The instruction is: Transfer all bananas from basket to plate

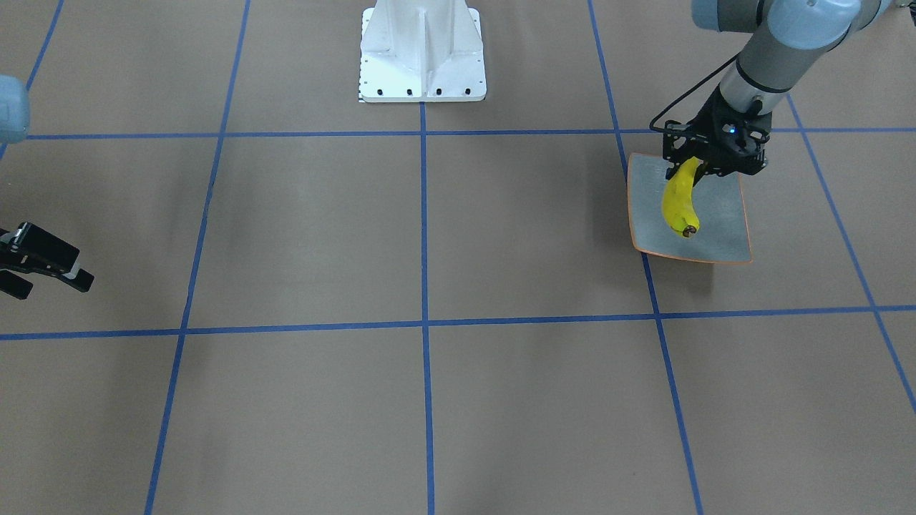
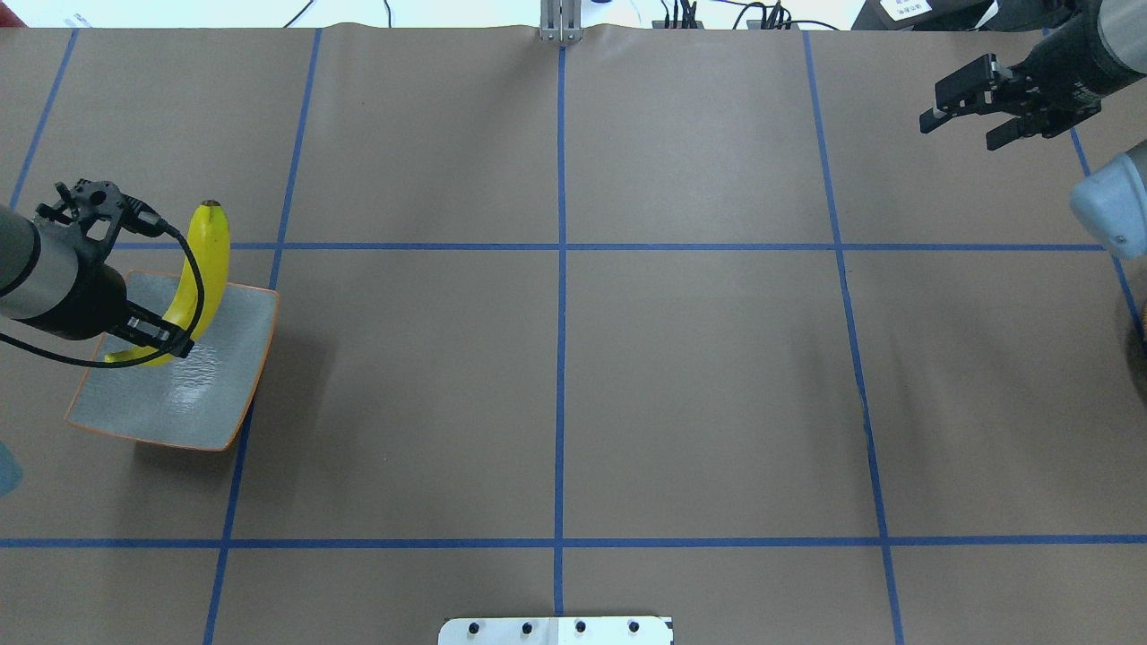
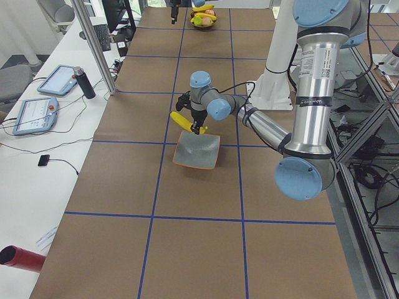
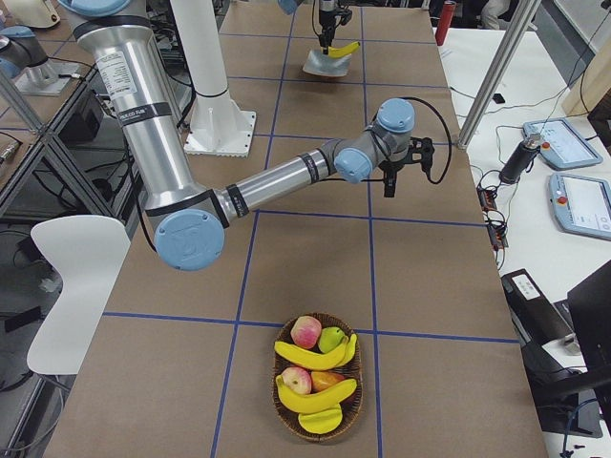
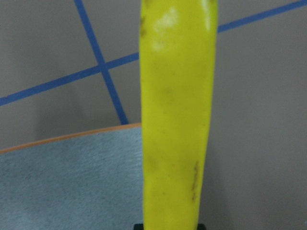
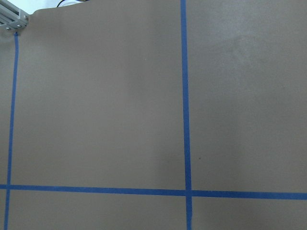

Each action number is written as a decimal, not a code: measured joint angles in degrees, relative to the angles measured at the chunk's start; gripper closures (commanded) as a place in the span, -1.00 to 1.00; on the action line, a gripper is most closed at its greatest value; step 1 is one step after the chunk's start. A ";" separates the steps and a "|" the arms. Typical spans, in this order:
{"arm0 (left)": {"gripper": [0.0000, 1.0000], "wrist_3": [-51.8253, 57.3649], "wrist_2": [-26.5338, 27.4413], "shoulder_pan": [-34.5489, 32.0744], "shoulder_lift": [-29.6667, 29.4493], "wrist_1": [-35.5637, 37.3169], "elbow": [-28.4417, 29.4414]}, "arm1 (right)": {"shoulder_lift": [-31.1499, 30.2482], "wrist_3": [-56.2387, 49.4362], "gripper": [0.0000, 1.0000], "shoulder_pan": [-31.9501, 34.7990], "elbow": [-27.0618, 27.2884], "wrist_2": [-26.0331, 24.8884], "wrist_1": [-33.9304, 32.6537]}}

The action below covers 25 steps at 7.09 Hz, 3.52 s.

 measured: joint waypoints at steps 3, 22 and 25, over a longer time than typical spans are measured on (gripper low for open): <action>1.00 2.84 0.92 1.17 -0.16 8.93 0.58 | -0.69 -1.13 -0.98 0.05 -0.13 -0.07 0.06; -1.00 11.47 -3.80 -4.02 -11.84 16.68 1.90 | -6.48 -46.44 -0.99 14.96 -7.31 -9.57 -15.98; -1.00 11.36 -3.82 -4.00 -14.05 16.72 3.65 | -12.91 -60.59 -0.99 19.29 -7.38 -14.58 -19.54</action>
